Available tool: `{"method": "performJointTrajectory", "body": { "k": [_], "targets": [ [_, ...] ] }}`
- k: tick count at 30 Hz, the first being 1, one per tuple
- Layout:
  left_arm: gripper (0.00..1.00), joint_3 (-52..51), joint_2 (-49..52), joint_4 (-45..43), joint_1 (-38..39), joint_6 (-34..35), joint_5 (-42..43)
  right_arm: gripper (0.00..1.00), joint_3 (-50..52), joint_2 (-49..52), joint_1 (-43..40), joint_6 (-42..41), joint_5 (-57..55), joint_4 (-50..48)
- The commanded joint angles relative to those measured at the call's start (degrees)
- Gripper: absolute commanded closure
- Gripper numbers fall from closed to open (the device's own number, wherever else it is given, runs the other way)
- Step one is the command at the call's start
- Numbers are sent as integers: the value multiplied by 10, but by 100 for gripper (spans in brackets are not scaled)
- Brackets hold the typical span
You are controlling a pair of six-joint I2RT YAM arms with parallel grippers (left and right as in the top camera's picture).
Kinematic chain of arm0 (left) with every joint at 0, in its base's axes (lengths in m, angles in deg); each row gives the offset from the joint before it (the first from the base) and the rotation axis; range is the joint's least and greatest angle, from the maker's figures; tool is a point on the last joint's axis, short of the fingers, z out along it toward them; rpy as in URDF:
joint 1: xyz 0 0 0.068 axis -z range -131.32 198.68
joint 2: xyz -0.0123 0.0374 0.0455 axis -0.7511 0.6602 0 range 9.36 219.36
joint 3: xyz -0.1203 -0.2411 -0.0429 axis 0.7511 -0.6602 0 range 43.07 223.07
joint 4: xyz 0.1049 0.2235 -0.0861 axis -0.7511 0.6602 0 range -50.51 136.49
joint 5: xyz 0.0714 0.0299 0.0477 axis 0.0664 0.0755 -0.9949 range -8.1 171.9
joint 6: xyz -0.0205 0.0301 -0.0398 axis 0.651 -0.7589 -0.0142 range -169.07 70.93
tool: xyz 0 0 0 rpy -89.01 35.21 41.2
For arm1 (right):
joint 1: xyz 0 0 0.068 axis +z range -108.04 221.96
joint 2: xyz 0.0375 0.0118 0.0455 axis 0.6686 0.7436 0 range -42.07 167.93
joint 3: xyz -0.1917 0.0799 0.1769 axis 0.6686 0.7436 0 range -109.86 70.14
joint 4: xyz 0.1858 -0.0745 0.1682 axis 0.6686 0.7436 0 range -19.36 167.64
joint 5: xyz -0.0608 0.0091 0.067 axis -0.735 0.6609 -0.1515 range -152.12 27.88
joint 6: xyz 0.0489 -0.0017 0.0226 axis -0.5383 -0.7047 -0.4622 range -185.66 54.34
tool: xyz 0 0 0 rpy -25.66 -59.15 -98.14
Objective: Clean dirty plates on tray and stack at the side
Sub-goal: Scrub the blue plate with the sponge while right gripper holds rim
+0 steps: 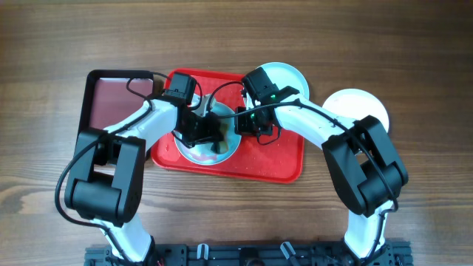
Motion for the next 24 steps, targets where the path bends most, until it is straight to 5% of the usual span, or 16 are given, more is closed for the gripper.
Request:
{"method": "performJointTrajectory", "body": {
  "k": [1,7,9,19,24],
  "targets": [
    [96,-9,13,41,6,-5,-74,96,1,15,5,-13,-3,-1],
    [96,-9,13,155,6,120,-440,96,1,15,5,-11,-1,-1],
    [96,-9,13,149,6,151,-504,96,1,15,5,-11,-1,-2],
    [96,-7,12,-23,6,172,-573,96,1,15,5,-10,-1,0],
    [96,43,5,-28,6,172,-575,96,1,15,5,-11,-1,0]
  ]
}}
